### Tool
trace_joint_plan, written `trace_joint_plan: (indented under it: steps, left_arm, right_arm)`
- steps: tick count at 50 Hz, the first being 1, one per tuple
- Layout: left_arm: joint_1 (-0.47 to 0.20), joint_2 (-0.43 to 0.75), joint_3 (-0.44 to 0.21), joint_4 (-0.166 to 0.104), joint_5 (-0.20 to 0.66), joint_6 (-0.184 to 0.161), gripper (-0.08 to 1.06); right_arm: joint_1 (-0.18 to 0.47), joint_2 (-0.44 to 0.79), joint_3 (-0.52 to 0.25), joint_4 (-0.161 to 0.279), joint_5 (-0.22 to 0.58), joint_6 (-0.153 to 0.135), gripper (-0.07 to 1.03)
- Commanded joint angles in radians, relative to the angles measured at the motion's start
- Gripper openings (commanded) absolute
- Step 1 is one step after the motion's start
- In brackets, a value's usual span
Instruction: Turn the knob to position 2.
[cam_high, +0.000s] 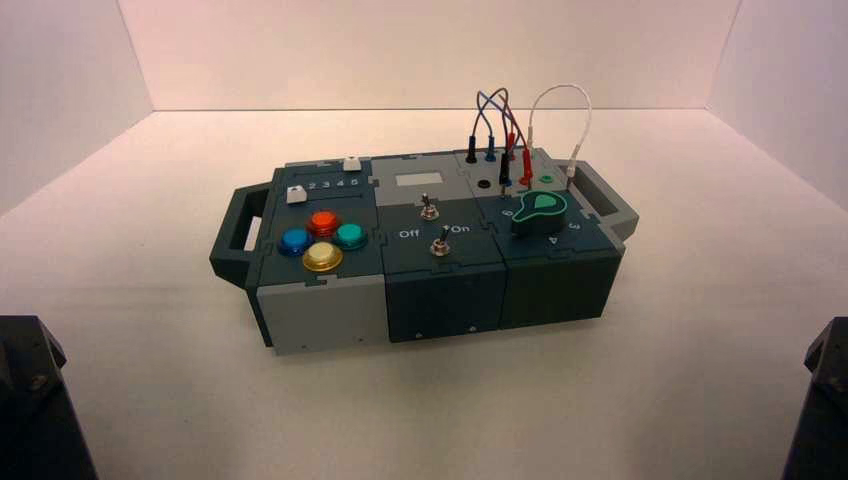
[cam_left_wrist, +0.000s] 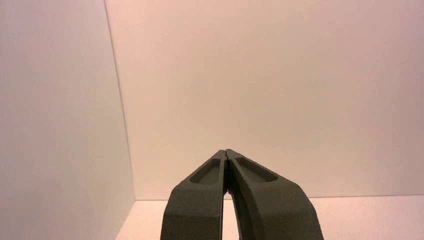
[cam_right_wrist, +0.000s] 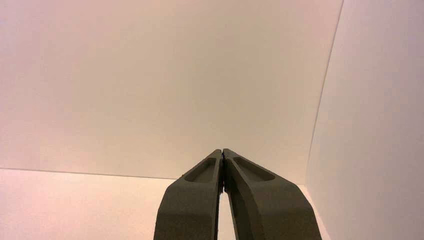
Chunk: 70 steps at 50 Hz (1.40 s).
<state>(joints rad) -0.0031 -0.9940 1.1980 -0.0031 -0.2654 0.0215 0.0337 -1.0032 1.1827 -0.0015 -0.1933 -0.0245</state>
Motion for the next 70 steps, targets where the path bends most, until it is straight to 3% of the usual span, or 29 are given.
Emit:
trace_joint_plan:
  steps: [1, 17, 27, 30, 34, 37, 40, 57, 70]
  left_arm:
    - [-0.003, 0.011, -0.015, 0.0, -0.005, 0.003, -0.03]
    - [-0.003, 0.015, -0.012, 0.0, -0.003, 0.003, -0.03]
    - [-0.014, 0.035, -0.017, 0.0, 0.026, 0.0, -0.03]
    - [-0.025, 0.052, -0.025, 0.0, 0.051, 0.002, -0.03]
    - [-0.052, 0.101, -0.051, 0.0, 0.11, 0.002, -0.03]
    - [-0.063, 0.117, -0.061, -0.002, 0.135, 0.002, -0.03]
    - [-0.106, 0.164, -0.1, 0.0, 0.225, 0.002, -0.03]
    - [-0.247, 0.252, -0.176, 0.0, 0.477, 0.014, -0.03]
    - [-0.425, 0.295, -0.21, -0.003, 0.719, 0.014, -0.03]
  right_arm:
    - [0.002, 0.008, -0.02, 0.0, -0.005, 0.0, -0.02]
    - [0.009, 0.017, -0.023, 0.0, 0.009, 0.003, -0.02]
    - [0.08, 0.048, -0.049, 0.0, 0.08, 0.003, -0.02]
    - [0.12, 0.074, -0.067, 0.0, 0.135, 0.003, -0.02]
    - [0.186, 0.127, -0.109, 0.0, 0.244, 0.003, -0.02]
    - [0.201, 0.144, -0.121, 0.0, 0.27, 0.003, -0.02]
    - [0.238, 0.202, -0.153, 0.005, 0.348, 0.003, -0.02]
    - [0.316, 0.314, -0.213, 0.049, 0.488, 0.003, -0.02]
    - [0.353, 0.351, -0.245, 0.103, 0.612, 0.003, -0.02]
